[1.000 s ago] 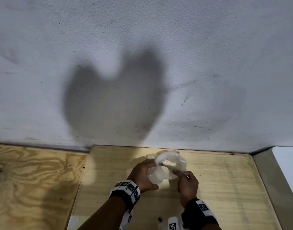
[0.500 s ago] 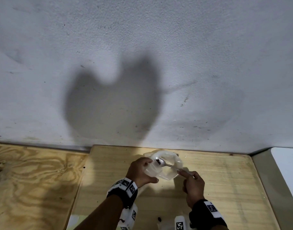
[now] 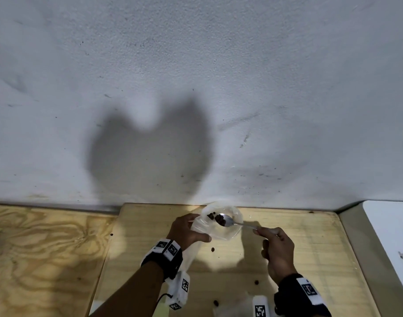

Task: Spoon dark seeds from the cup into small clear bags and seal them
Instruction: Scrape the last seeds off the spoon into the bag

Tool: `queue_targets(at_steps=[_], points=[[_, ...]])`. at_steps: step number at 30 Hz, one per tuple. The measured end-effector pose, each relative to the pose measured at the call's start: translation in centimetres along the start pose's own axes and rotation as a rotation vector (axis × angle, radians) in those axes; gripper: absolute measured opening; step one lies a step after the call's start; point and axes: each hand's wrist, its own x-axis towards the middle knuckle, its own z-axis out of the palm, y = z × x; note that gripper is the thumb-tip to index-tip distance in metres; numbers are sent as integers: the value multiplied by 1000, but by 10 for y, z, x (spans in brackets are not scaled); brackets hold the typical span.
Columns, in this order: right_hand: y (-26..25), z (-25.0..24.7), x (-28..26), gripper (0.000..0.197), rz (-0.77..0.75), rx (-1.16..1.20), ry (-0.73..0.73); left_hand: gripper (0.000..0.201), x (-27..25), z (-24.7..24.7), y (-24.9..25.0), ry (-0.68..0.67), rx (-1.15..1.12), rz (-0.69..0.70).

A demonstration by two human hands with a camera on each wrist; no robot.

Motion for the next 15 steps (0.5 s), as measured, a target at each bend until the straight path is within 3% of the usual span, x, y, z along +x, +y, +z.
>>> queue_targets(at_steps=[5, 7, 11, 15], points=[[-17, 10, -7, 15, -99, -3, -92, 95, -3, 5, -1, -22, 45, 2], [-19, 14, -13, 15, -201, -64, -163, 93, -4, 6, 0, -19, 65, 18], [-19, 24, -20, 38, -419, -272, -314, 79, -5, 6, 2, -35, 69, 17], [-23, 24, -23, 30, -504, -390, -361, 75, -4, 3, 4, -55, 36, -14]])
